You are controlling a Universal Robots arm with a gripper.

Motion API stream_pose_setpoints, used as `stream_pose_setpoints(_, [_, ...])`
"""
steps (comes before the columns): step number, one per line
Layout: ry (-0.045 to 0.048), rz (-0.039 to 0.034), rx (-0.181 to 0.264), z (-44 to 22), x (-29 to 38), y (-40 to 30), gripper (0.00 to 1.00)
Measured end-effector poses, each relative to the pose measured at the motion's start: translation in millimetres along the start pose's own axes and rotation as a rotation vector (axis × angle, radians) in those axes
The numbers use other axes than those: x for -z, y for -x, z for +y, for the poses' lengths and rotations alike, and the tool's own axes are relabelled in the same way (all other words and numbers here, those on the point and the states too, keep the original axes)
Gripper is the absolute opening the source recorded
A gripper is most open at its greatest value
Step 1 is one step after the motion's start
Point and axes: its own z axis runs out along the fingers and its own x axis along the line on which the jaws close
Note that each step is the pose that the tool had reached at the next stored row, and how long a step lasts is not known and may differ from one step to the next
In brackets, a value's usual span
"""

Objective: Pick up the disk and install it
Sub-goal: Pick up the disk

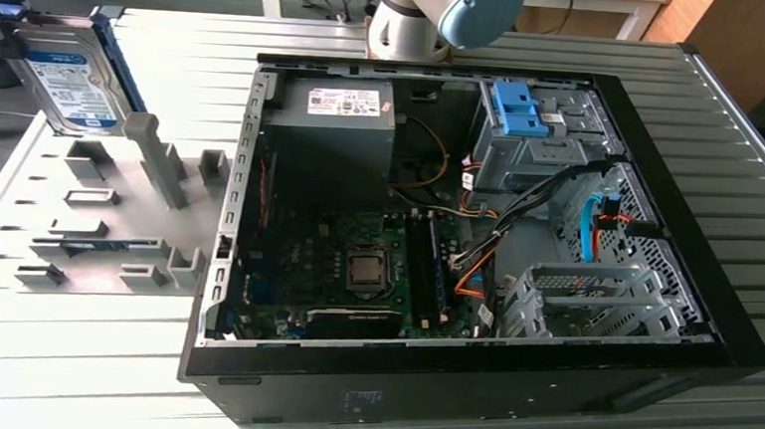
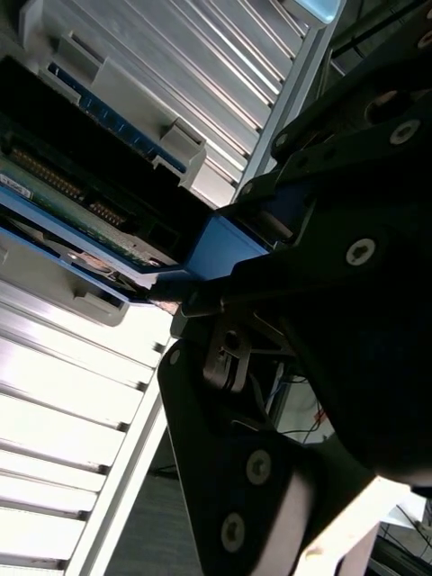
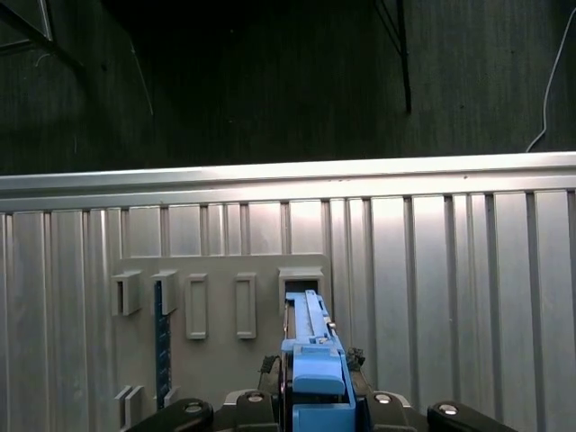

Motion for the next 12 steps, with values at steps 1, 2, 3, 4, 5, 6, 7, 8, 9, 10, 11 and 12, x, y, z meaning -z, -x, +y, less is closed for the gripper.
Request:
stream_pose_setpoints(1, [0.0, 0.0, 0.0, 0.0, 1.5, 0.0, 0.37])
stream_pose_setpoints(2, [0.0, 0.0, 0.0, 0.0, 2.9, -0.1, 0.37])
stream_pose_setpoints(3, [0.0, 0.0, 0.0, 0.0, 4.3, -0.1, 0.37])
stream_pose_setpoints(4, [-0.0001, 0.0, 0.0, 0.0, 5.7, -0.1, 0.37])
stream_pose_setpoints(5, [-0.0001, -0.0001, 0.0, 0.0, 7.1, -0.1, 0.37])
stream_pose_setpoints(6, [0.0, 0.0, 0.0, 0.0, 8.7, -0.1, 0.37])
stream_pose_setpoints(7, [-0.0001, 0.0, 0.0, 0.0, 10.1, -0.1, 0.37])
stream_pose_setpoints(8, [0.0, 0.0, 0.0, 0.0, 11.6, -0.2, 0.37])
stream_pose_setpoints(9, [0.0, 0.0, 0.0, 0.0, 12.8, -0.2, 0.37])
stream_pose_setpoints(10, [0.0, 0.0, 0.0, 0.0, 14.0, -0.2, 0.37])
stream_pose_setpoints(11, [0.0, 0.0, 0.0, 0.0, 15.2, -0.2, 0.37])
stream_pose_setpoints(12, [-0.0001, -0.0001, 0.0, 0.0, 16.6, -0.2, 0.37])
